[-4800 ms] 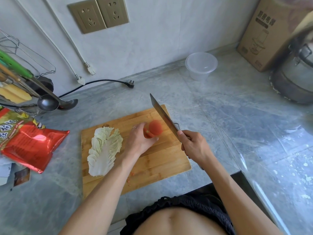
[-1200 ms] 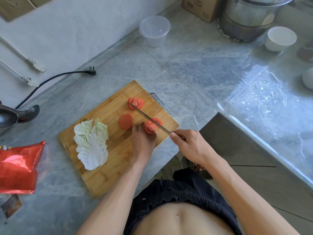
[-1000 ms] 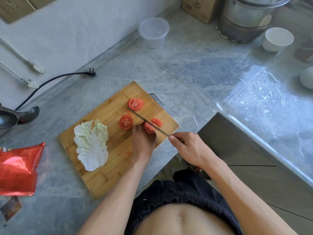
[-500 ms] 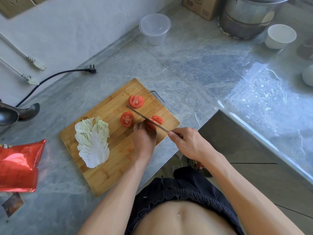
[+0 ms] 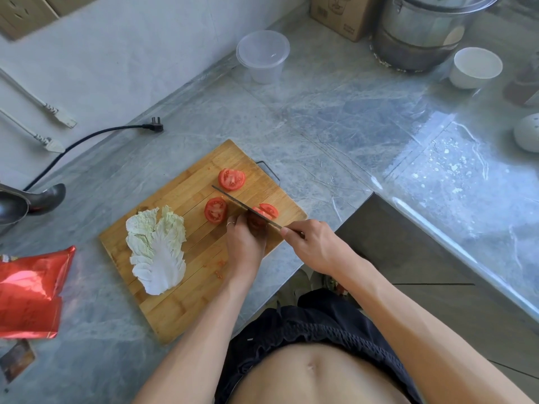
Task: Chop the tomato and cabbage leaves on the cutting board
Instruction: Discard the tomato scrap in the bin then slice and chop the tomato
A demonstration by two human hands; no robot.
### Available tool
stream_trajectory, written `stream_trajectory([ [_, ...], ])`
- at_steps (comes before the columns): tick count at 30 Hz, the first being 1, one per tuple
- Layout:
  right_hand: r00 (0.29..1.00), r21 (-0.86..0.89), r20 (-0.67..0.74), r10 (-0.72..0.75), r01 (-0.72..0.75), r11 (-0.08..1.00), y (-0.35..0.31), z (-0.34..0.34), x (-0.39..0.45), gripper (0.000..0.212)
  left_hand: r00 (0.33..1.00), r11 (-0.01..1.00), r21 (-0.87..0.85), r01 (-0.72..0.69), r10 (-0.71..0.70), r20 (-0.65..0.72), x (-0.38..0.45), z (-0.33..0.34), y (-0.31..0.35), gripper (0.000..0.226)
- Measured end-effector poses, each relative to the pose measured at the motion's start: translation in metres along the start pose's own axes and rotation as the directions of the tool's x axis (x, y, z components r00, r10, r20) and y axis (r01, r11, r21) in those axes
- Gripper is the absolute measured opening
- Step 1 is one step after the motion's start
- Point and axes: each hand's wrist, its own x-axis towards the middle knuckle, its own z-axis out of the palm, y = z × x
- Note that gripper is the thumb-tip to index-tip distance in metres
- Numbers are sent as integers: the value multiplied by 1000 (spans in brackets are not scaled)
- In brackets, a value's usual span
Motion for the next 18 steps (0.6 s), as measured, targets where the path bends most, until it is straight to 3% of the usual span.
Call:
stream_trajectory([
  [11, 997, 146, -3, 73, -72, 987, -5, -10, 11, 49, 1000, 1000, 0, -11, 11, 23, -5, -7, 8, 20],
  [18, 997, 67, -31, -74, 76, 995, -6, -5, -2, 46, 998, 999, 7, -50, 50, 25, -6, -8, 6, 27],
])
